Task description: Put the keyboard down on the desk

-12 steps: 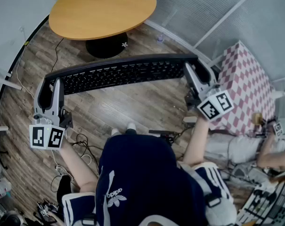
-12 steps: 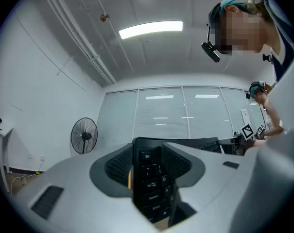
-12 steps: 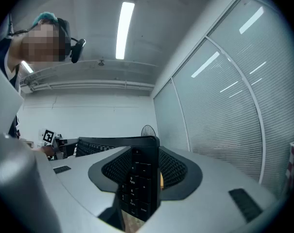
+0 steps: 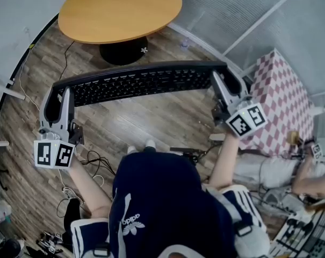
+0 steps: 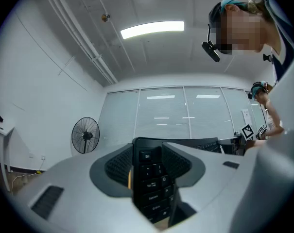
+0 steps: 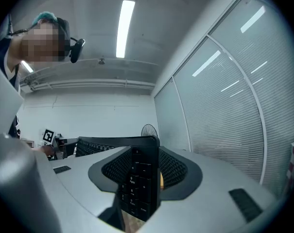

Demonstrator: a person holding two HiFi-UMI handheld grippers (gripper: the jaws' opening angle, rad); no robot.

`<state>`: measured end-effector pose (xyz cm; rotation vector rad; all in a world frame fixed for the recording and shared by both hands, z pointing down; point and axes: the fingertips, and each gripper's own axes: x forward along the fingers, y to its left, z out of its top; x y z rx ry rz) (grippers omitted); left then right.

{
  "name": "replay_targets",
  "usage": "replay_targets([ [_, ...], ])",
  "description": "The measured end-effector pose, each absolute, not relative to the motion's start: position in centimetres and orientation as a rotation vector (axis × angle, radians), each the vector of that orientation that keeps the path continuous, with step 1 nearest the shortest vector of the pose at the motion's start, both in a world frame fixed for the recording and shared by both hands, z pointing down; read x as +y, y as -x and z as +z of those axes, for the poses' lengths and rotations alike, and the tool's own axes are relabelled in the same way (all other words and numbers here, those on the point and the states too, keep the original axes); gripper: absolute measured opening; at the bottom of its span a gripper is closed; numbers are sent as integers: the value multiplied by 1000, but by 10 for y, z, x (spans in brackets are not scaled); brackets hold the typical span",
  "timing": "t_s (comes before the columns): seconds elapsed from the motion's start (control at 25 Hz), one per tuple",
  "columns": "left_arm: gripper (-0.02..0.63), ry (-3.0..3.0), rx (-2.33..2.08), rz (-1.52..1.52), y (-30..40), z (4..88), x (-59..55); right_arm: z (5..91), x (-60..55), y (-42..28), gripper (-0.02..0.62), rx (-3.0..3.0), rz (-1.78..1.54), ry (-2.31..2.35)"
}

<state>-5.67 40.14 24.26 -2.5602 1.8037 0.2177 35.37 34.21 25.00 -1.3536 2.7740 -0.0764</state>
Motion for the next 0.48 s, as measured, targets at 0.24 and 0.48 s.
replay_targets([
  [0.24, 181, 2559, 1804, 219, 57, 244, 402, 250, 342, -353, 158, 2777, -66, 1348],
  [0.48, 181, 2558, 1806, 224, 57, 245, 401, 249, 338, -350, 160, 2789, -46, 1340],
])
